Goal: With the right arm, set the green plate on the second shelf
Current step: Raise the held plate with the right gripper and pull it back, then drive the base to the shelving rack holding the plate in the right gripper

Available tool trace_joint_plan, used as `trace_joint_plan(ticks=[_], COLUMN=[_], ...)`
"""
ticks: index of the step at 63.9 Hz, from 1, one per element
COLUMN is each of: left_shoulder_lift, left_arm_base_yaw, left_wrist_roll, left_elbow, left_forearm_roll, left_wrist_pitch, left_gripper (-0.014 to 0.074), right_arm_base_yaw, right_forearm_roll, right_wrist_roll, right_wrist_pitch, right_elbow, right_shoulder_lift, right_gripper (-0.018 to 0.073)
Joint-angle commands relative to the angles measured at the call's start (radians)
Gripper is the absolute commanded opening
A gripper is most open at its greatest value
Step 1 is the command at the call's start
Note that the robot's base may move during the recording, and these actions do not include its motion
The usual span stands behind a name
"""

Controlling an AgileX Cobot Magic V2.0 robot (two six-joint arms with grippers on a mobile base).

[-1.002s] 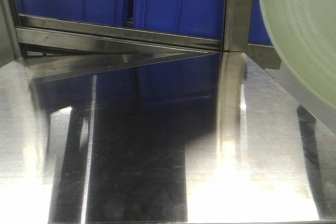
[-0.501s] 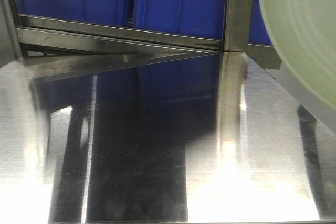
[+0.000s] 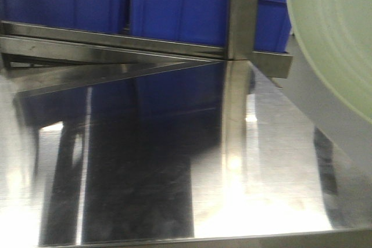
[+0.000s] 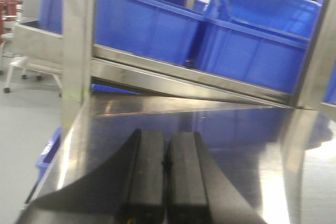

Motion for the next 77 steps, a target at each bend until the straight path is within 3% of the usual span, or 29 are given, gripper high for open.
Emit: trace_joint_plan(ticks=[1, 77], left_shoulder_lift=[-0.016, -0.016], left_arm_base_yaw=[-0.007, -0.007], left_wrist_roll=[-0.003, -0.003], left_elbow=[0.041, 0.041], left_forearm_roll=[-0.008, -0.008], left_wrist_pitch=[-0.087, -0.087], left_gripper=[0.0130, 0.0130], right_arm_base_yaw=[-0.001, -0.001], right_forearm_roll=[-0.008, -0.008], right_wrist_roll=[0.008, 0.008], right_wrist_pitch=[-0.119, -0.118], right_elbow=[-0.028, -0.028], right_shoulder_lift=[0.023, 0.023], right_gripper=[0.0056, 0.0056])
